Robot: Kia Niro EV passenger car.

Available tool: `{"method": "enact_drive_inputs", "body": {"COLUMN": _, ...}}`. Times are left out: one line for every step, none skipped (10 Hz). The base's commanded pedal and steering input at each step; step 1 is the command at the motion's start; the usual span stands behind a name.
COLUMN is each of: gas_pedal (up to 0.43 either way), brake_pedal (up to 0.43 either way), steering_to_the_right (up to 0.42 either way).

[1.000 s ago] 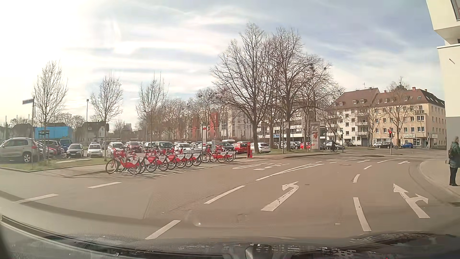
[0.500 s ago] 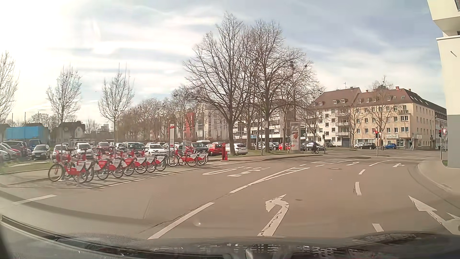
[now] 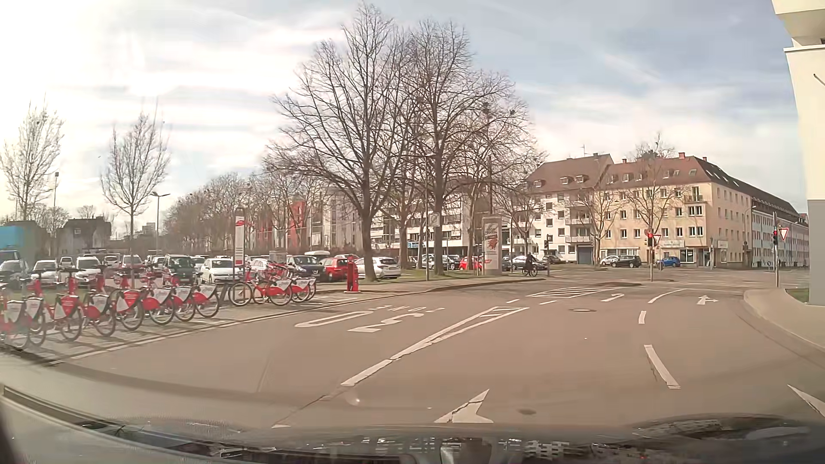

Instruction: Follow the waypoints while adhering to traffic rules and regulations

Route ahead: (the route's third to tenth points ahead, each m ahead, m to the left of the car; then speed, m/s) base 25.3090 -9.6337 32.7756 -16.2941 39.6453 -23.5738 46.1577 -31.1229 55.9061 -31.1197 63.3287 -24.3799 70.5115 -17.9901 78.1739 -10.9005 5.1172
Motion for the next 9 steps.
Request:
{"method": "enact_drive_inputs", "body": {"gas_pedal": 0.028, "brake_pedal": 0.0, "steering_to_the_right": 0.12}}
{"method": "enact_drive_inputs", "body": {"gas_pedal": 0.028, "brake_pedal": 0.0, "steering_to_the_right": 0.12}}
{"method": "enact_drive_inputs", "body": {"gas_pedal": 0.028, "brake_pedal": 0.0, "steering_to_the_right": 0.12}}
{"method": "enact_drive_inputs", "body": {"gas_pedal": 0.028, "brake_pedal": 0.0, "steering_to_the_right": 0.12}}
{"method": "enact_drive_inputs", "body": {"gas_pedal": 0.028, "brake_pedal": 0.0, "steering_to_the_right": 0.12}}
{"method": "enact_drive_inputs", "body": {"gas_pedal": 0.028, "brake_pedal": 0.0, "steering_to_the_right": 0.12}}
{"method": "enact_drive_inputs", "body": {"gas_pedal": 0.028, "brake_pedal": 0.0, "steering_to_the_right": 0.119}}
{"method": "enact_drive_inputs", "body": {"gas_pedal": 0.028, "brake_pedal": 0.0, "steering_to_the_right": 0.12}}
{"method": "enact_drive_inputs", "body": {"gas_pedal": 0.02, "brake_pedal": 0.0, "steering_to_the_right": 0.122}}
